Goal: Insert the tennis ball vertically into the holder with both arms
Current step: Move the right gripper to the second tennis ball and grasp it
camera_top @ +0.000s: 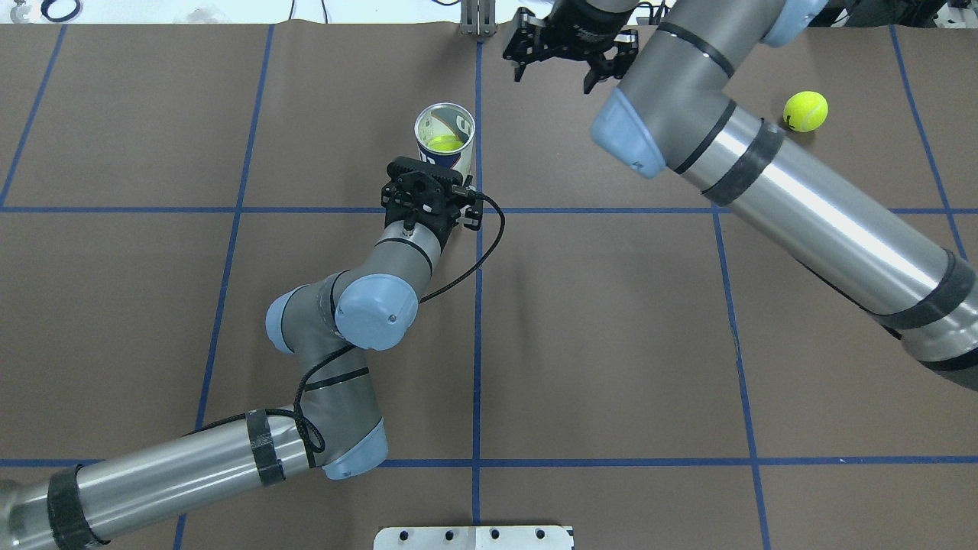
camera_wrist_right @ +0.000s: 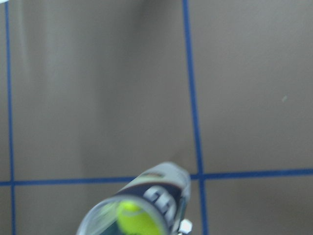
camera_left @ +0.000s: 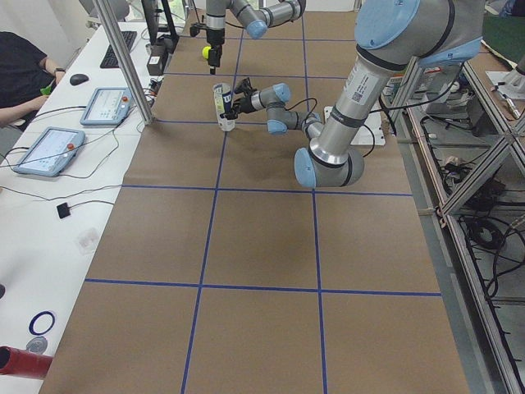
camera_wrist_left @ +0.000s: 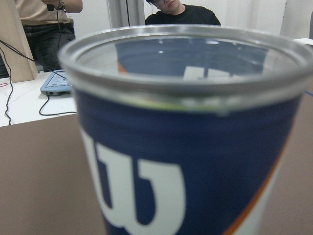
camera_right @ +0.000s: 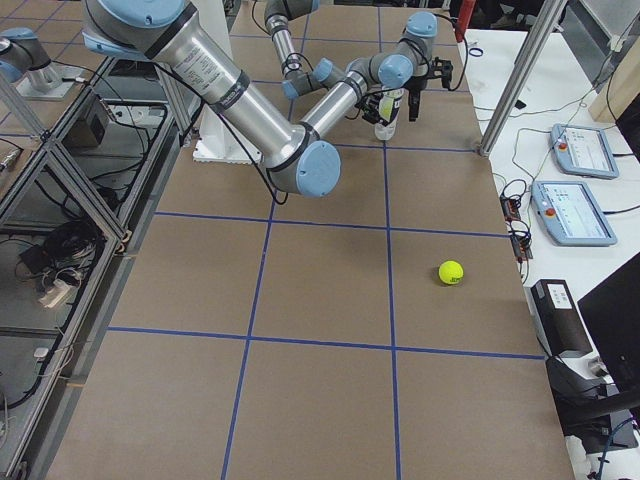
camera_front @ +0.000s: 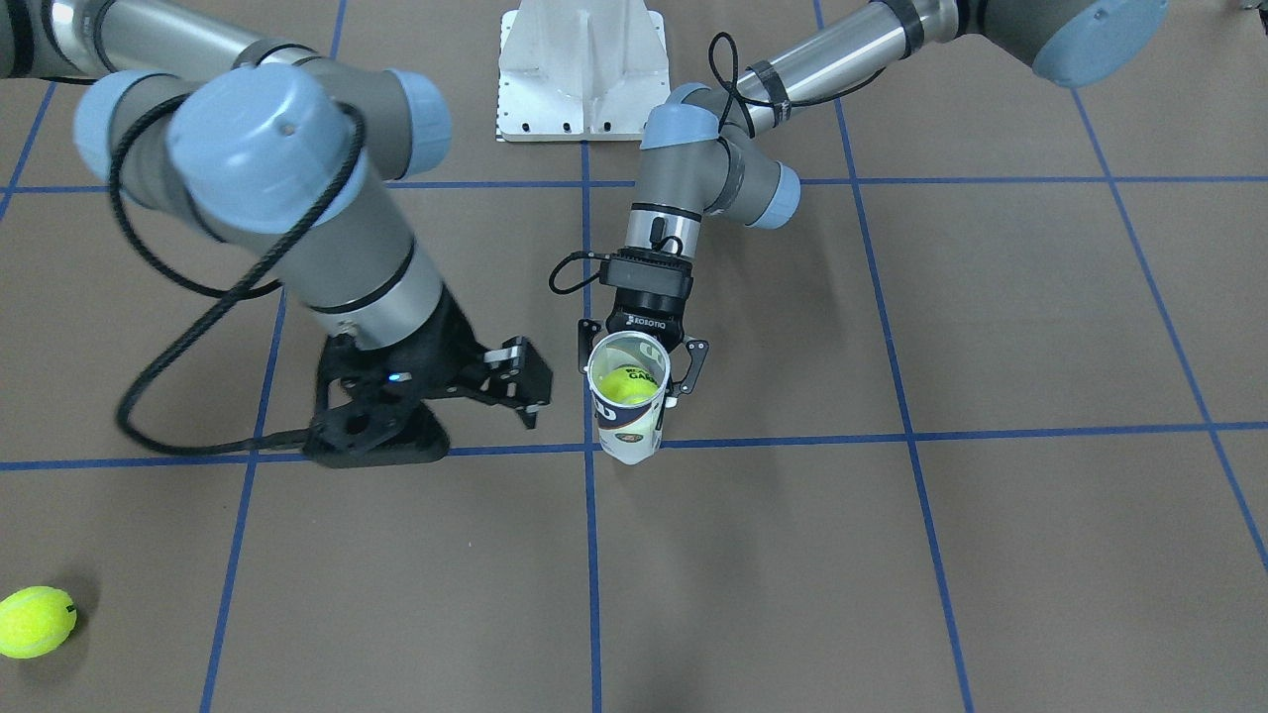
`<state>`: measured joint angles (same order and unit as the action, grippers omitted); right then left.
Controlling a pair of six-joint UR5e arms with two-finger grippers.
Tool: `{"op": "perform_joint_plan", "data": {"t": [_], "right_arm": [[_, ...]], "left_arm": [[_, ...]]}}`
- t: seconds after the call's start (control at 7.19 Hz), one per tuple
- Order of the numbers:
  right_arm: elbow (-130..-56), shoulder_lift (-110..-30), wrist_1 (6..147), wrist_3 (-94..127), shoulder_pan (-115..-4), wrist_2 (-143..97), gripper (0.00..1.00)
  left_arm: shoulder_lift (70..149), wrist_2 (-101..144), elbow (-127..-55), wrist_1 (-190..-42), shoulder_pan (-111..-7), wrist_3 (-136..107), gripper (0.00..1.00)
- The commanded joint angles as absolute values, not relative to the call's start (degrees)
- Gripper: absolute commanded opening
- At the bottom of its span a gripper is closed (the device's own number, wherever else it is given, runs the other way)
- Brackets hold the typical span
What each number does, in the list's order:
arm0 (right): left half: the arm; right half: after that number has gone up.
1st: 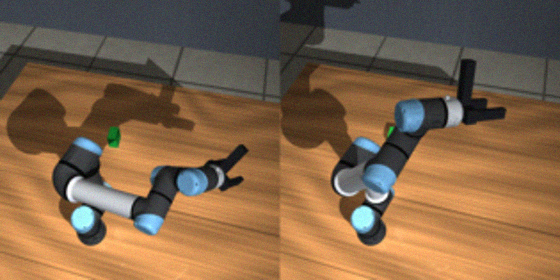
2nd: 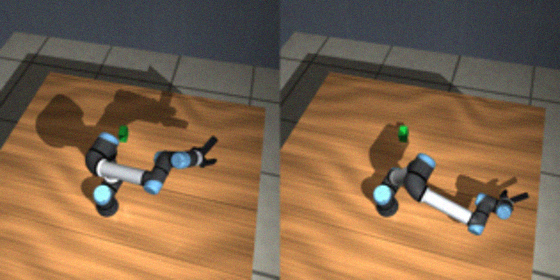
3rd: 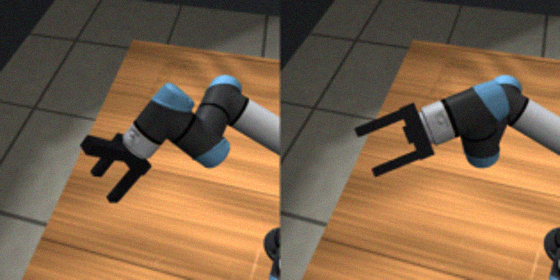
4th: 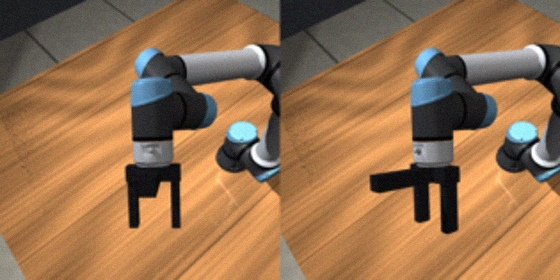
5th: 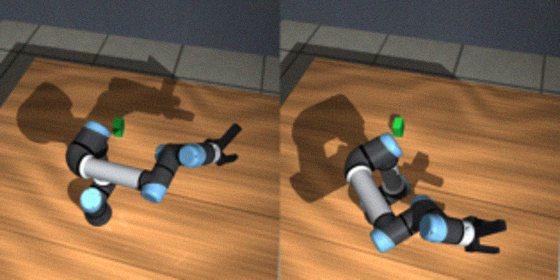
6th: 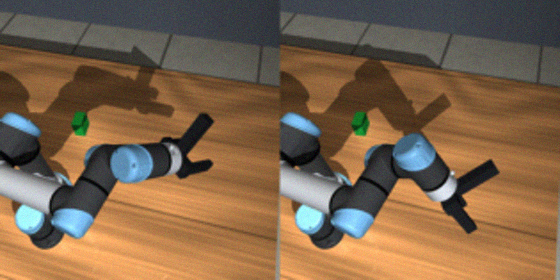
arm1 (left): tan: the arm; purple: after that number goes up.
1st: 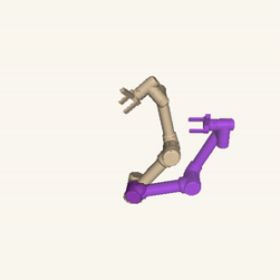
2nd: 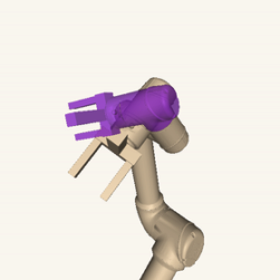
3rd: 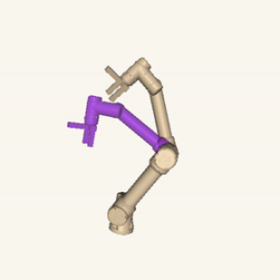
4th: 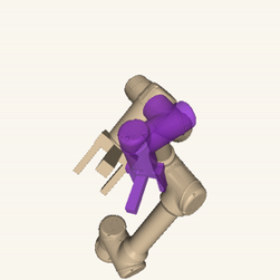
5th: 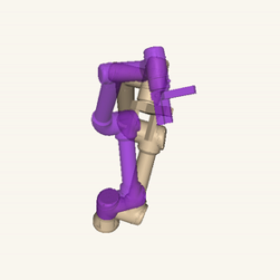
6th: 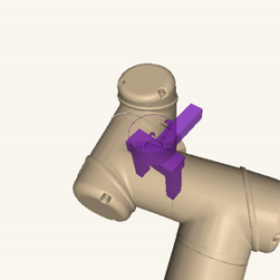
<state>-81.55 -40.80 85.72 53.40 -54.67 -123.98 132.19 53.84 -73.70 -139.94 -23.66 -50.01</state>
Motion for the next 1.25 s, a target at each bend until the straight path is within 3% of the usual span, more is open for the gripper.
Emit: {"op": "perform_joint_plan", "data": {"t": [0.0, 0.14, 0.42, 1.11], "right_arm": [[-78.42, -49.8, 85.17, 28.68, -63.68, -123.57, 0.99], [-73.79, -50.7, 83.08, 21.78, -66.07, -123.75, 0.99], [-52.93, -50.8, 58.47, 20.39, -67.67, -123.31, 0.99], [-47.64, -50.89, 57.83, 11.87, -67.69, -119.71, 0.99]], "left_arm": [[132.19, 53.88, -73.74, -140.01, -24.08, -50.01, 0.67], [132.19, 53.88, -73.74, -139.92, -24.26, -50.01, 0.68], [132.19, 55.1, -73.74, -139.92, -25.22, -49.66, 0.68], [132.19, 56.07, -73.74, -140.01, -26.1, -49.75, 0.69]]}}
